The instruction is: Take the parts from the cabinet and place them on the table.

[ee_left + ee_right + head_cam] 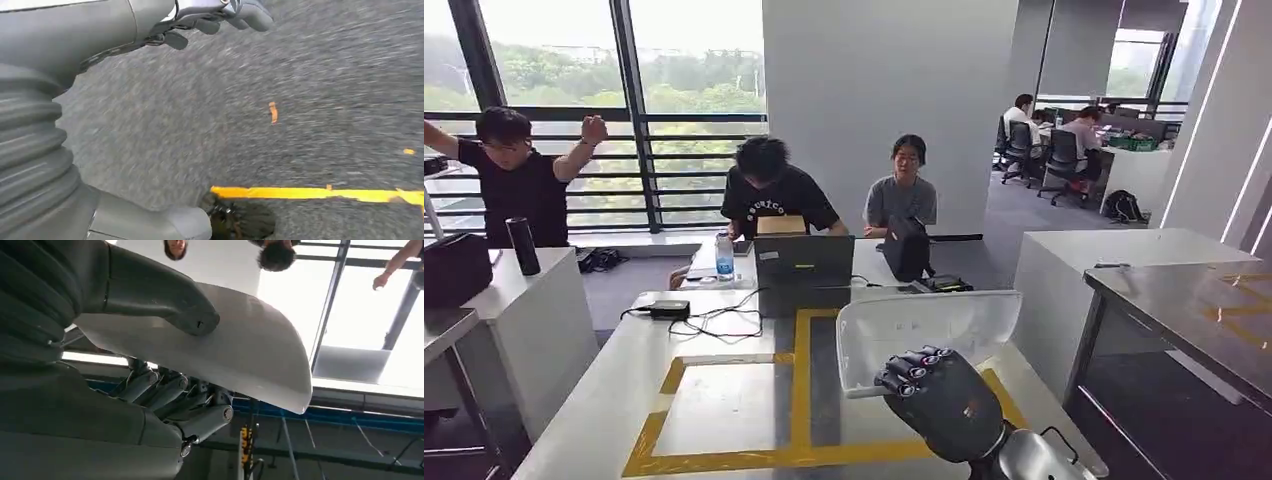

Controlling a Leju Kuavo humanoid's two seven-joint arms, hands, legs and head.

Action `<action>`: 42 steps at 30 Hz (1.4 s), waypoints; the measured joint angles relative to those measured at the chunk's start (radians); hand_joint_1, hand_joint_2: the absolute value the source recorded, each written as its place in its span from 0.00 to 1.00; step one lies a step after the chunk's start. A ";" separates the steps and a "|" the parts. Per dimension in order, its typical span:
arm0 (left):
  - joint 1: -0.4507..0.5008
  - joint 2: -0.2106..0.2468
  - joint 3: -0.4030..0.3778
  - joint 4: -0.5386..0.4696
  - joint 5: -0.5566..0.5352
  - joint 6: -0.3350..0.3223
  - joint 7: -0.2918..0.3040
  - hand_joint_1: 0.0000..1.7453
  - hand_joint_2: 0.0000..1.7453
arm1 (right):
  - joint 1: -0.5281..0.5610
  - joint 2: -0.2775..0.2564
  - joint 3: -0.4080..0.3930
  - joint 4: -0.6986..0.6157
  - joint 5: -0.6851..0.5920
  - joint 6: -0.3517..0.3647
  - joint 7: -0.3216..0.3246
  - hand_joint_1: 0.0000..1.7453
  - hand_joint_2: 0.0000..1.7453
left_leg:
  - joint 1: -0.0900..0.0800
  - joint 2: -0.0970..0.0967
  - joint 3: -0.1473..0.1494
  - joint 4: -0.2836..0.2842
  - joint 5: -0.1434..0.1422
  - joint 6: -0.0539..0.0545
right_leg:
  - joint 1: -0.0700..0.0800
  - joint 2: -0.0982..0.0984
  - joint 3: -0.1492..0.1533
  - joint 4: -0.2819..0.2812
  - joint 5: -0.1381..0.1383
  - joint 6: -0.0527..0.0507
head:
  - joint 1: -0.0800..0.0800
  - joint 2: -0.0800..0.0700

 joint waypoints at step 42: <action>0.003 -0.072 0.105 0.007 0.033 -0.018 0.047 0.00 1.00 | -0.117 0.037 0.104 0.080 -0.082 0.080 -0.010 0.92 1.00 | 0.000 0.004 -0.077 0.181 -0.107 -0.055 | 0.001 -0.004 0.130 -0.279 0.147 -0.053 | -0.005 0.001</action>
